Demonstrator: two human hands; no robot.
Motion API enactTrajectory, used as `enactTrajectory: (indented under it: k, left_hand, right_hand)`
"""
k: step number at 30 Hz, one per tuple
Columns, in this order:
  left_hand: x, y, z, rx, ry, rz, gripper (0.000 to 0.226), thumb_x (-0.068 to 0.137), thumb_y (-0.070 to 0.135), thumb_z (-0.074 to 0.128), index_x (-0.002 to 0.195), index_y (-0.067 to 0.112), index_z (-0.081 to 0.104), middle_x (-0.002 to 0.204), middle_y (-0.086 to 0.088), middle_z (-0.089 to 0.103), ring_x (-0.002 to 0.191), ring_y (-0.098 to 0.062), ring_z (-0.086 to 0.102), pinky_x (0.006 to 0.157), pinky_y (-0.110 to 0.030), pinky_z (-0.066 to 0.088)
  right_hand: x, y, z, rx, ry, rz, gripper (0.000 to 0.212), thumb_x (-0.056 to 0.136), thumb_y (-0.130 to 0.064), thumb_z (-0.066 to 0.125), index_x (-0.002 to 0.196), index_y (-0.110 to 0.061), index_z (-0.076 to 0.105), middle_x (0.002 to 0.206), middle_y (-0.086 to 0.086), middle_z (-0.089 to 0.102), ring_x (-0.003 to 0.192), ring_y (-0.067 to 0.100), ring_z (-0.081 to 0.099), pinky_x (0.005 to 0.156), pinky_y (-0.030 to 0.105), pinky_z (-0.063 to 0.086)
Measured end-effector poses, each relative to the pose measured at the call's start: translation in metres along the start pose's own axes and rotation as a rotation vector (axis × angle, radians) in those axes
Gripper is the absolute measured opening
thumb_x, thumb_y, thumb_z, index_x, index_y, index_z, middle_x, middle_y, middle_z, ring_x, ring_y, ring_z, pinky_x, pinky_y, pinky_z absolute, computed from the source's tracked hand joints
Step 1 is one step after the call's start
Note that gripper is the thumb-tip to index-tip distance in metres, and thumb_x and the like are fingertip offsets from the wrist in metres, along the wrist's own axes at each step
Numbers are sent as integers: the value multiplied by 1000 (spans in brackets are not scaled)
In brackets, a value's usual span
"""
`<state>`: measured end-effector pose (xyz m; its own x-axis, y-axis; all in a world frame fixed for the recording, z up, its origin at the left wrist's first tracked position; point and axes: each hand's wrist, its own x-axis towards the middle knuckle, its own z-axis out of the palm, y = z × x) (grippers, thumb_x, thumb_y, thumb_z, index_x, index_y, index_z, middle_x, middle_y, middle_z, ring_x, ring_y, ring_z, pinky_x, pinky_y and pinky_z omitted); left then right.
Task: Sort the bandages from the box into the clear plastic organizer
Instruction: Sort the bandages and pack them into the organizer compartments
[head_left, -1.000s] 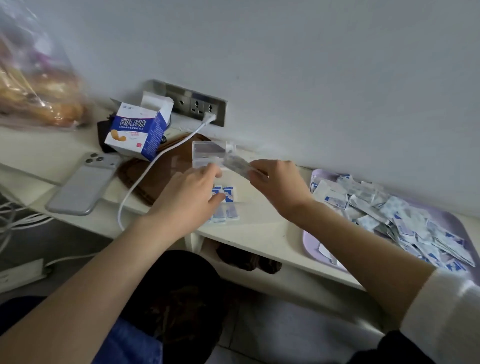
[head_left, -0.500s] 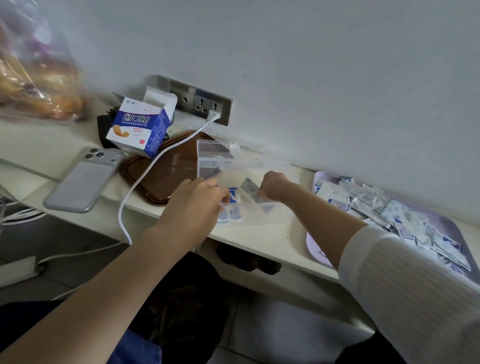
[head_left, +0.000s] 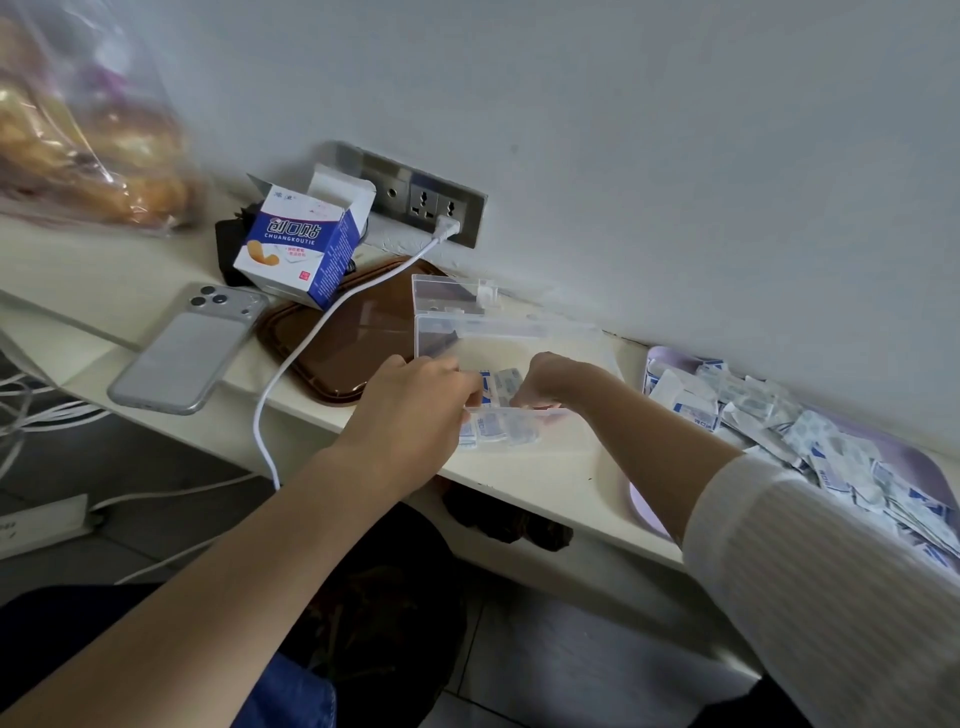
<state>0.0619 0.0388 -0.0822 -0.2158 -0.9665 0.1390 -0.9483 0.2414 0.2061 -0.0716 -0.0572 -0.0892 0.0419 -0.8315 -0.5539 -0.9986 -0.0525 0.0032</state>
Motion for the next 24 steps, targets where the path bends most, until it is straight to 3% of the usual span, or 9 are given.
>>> enactTrajectory:
  k: [3,8,10,13,16,20,22,24]
  left_hand:
    - [0,-1,1,-4,-2,7,19,96,23,49,112,29,56,113,6,58,99,-15,55,80,-26,32]
    - [0,-1,1,-7,4,12,19,96,23,49,112,28,56,111,6,58,98,-15,55,80,-25,31]
    - [0,-1,1,-9,3,8,19,96,22,49,112,28,56,111,6,58,99,-15,54,80,-25,31]
    - [0,-1,1,-10,6,9,18,96,22,49,112,28,56,111,6,58,98,-14,55,79,-25,30]
    - [0,0,1,-12,8,9,18,96,22,49,112,28,56,113,6,58,98,-14,54,79,-25,30]
    - [0,0,1,-13,3,7,19,96,23,48,113,28,55,114,5,58,100,-15,54,80,-26,32]
    - [0,0,1,-9,4,6,19,96,24,48,113,28,55,114,5,58,99,-15,54,81,-26,34]
    - [0,0,0,-11,3,6,19,97,24,48,114,28,55,114,5,58,99,-14,54,81,-26,34]
  right_hand:
    - [5,1,2,72,25,0,14,90,-18,54,89,-6,45,67,2,41,72,19,48,48,19,30]
    - [7,4,1,119,36,33,23,88,-8,51,67,-8,43,61,1,45,49,12,43,43,16,32]
    - [5,3,0,161,21,15,9,88,-7,51,80,-4,53,71,5,56,53,13,48,44,16,34]
    - [4,3,-1,226,7,-10,22,89,-11,56,108,0,57,103,11,66,71,16,54,52,17,37]
    - [6,4,0,208,29,-3,8,90,-13,56,88,-5,54,76,5,58,55,14,53,45,16,39]
    - [11,0,4,186,104,6,23,90,-13,54,69,-9,46,64,2,47,48,13,49,29,11,31]
    - [14,-1,5,188,94,7,24,90,-10,52,67,-9,44,64,4,49,48,16,50,34,14,37]
    - [13,-2,4,199,41,2,14,91,-5,51,77,-3,51,75,10,53,58,23,56,45,23,46]
